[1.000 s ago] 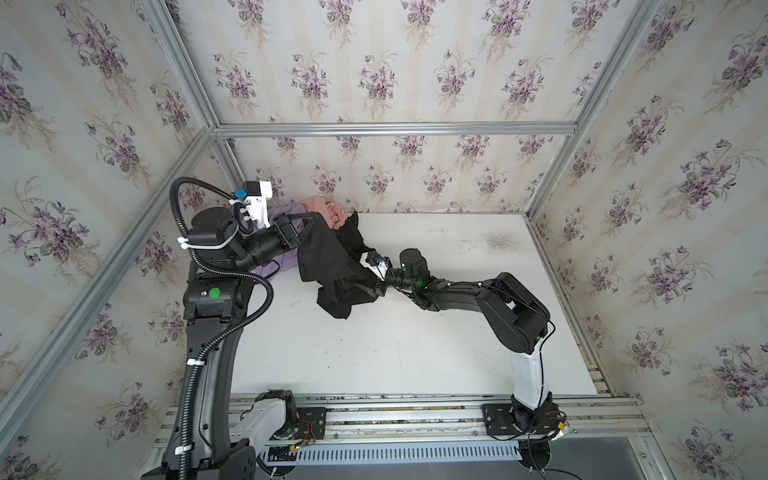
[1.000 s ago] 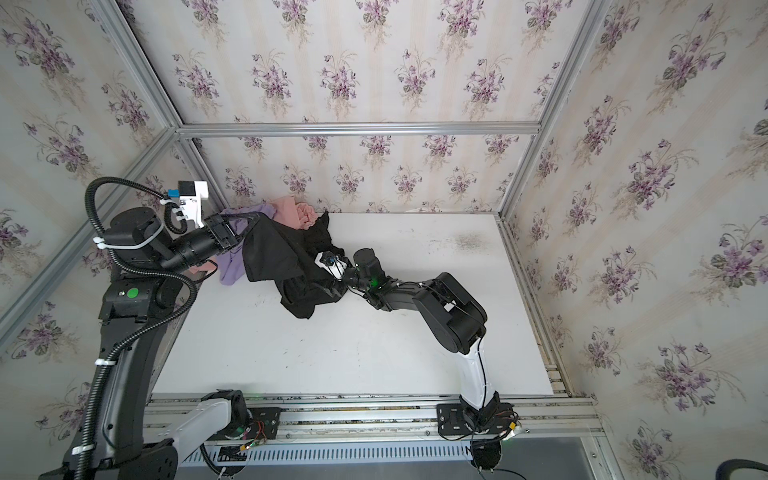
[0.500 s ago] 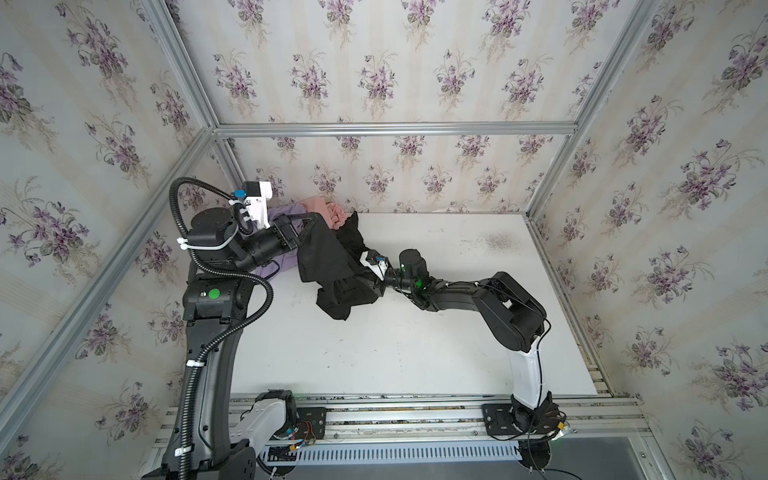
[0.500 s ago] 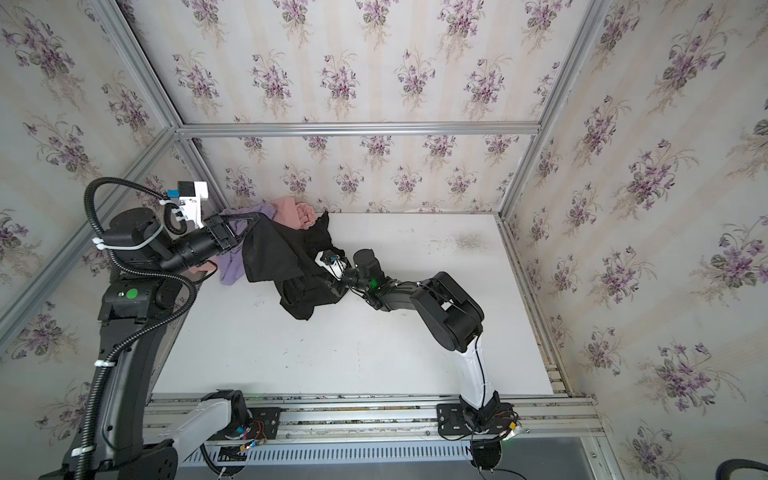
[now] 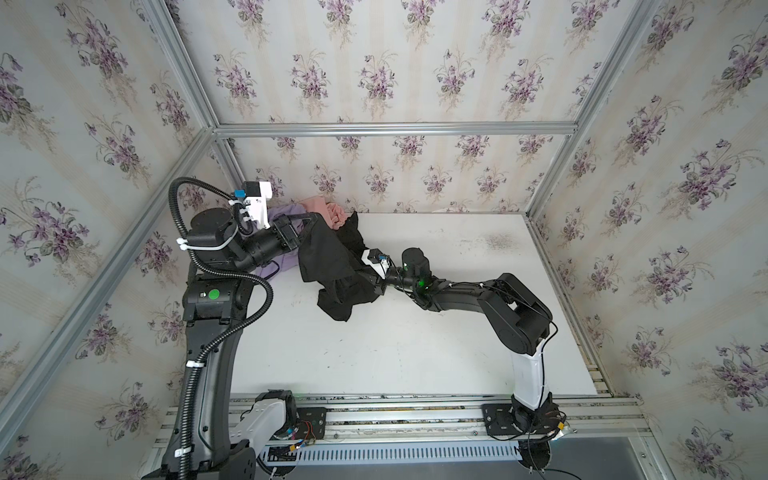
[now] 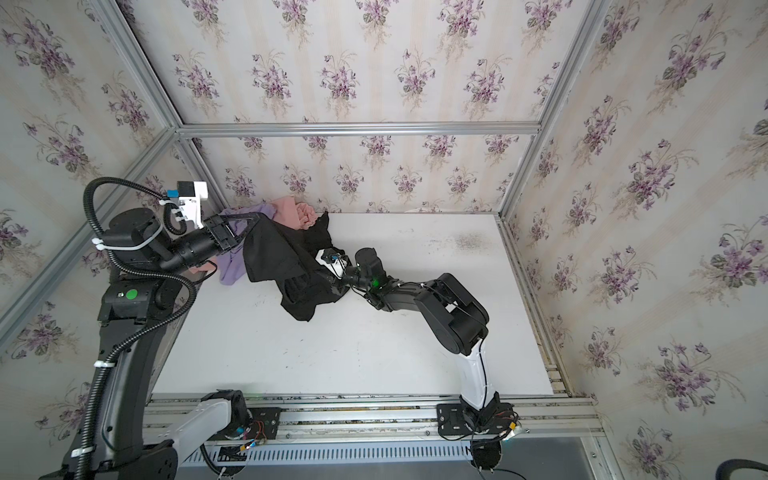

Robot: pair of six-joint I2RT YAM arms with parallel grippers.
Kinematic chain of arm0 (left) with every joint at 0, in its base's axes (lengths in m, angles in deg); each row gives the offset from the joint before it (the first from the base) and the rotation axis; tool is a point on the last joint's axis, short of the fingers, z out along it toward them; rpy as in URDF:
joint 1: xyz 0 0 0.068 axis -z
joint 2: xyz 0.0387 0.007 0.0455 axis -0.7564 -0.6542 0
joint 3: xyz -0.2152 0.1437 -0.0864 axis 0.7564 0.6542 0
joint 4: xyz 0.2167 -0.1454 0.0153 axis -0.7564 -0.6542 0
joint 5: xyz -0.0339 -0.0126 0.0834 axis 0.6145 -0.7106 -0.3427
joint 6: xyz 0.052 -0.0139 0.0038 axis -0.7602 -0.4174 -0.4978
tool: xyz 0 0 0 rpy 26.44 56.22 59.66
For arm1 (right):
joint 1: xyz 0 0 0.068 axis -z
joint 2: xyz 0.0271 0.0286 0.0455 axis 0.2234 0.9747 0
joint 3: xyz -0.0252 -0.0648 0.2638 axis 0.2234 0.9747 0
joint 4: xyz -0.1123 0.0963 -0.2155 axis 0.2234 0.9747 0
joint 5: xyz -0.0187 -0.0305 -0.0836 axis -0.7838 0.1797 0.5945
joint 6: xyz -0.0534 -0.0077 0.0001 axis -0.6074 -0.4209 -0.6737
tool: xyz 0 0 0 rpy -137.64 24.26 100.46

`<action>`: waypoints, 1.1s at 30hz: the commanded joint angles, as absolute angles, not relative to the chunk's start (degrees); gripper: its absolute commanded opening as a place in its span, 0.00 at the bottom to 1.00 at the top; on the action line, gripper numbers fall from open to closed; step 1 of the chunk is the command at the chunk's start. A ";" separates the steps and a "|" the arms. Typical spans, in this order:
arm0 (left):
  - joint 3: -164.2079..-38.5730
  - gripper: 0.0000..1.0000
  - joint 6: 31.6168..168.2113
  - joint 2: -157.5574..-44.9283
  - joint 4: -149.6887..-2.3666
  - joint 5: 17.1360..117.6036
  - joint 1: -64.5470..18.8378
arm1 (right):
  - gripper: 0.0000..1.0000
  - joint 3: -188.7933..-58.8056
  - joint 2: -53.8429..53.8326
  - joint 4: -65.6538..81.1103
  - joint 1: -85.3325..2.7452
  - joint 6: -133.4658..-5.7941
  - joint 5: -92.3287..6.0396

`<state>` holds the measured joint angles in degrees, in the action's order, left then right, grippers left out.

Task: Pick out a specific cloth from the pile
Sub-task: 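Move the right gripper to the hanging black garment and grasp its lower part, then raise and stretch the black garment between both grippers, away from the pile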

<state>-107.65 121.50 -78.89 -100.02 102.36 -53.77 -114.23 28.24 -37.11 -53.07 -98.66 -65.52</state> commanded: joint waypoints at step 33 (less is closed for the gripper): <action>-111.98 0.00 121.14 -77.09 -98.39 101.50 -53.98 | 0.00 -113.33 12.31 -33.30 -53.08 -106.21 -57.09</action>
